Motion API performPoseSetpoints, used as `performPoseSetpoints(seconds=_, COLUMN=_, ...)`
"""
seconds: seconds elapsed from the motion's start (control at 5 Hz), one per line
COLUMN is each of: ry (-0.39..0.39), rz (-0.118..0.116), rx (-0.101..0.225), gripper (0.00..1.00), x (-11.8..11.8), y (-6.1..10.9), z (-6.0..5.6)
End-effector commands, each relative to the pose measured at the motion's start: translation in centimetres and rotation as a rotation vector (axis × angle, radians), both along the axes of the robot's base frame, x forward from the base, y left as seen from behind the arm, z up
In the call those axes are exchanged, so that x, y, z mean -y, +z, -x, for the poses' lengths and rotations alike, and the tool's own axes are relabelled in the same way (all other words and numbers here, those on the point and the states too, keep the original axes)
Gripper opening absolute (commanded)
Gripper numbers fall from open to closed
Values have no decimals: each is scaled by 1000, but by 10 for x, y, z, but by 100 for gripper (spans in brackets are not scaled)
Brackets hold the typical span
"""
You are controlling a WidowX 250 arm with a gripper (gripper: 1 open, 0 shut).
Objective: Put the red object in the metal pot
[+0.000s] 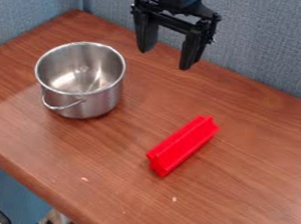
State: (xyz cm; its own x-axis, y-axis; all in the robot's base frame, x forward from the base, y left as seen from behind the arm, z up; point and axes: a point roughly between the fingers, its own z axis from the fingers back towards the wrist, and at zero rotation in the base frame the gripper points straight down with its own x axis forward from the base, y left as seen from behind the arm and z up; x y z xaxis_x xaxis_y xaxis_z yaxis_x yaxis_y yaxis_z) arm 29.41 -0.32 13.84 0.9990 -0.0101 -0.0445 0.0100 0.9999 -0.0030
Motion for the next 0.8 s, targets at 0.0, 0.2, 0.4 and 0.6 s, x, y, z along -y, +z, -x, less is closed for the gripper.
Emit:
performPoseSetpoints(seconds=0.0, ry=12, rz=0, rx=-18, gripper=100, x=11, y=-6, z=2)
performPoseSetpoints(seconds=0.2, ry=-38, rz=-14, rx=10, gripper=100, x=35, y=-20, z=16)
performPoseSetpoints(seconds=0.4, ry=-46, rz=-27, rx=43, gripper=100, x=44, y=-40, z=17)
performPoseSetpoints(seconds=0.6, ry=-59, rz=-43, rx=56, gripper=100, x=47, y=-62, z=13)
